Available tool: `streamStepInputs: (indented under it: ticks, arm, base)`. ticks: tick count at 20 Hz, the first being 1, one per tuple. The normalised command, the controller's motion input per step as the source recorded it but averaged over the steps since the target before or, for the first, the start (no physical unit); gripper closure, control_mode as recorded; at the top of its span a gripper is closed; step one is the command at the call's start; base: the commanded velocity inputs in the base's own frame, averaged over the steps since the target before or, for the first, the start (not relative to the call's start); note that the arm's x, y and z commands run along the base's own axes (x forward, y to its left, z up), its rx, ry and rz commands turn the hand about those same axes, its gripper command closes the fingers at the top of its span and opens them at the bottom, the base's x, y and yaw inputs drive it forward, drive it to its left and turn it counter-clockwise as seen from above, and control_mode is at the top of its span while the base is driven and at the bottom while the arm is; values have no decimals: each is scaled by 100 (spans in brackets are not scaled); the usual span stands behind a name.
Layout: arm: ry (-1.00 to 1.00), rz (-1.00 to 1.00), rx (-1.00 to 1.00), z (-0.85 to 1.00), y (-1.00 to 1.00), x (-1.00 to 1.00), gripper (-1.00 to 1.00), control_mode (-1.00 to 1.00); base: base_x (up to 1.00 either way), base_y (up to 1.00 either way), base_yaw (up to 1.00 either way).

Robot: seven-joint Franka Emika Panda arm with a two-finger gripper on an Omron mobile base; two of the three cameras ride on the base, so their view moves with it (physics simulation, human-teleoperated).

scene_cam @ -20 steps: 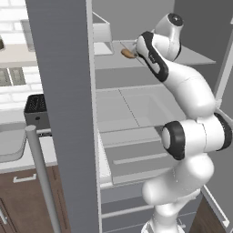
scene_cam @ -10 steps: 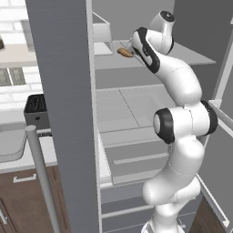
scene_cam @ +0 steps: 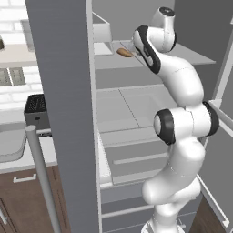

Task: Place one sweet potato and one fish in each tupperware on the nearby counter, to pack two identical lunches.

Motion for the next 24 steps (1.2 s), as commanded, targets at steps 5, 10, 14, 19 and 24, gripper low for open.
streamStepInputs:
  ticks: [5,10,14,19,24]
  arm:
    - [0,-16,0,-38,0,-100,100,-100]
    - [0,-7,0,0,-1,-100,100,-100]
    - [0,0,0,0,0,-100,100,-100]
    - [3,-2,0,-20,-3,-100,100,-100]
    - [4,-3,0,-58,0,-100,100,-100]
  base:
    - [0,0,0]
    - [0,0,0]
    - [0,0,0]
    - [0,0,0]
    - [0,0,0]
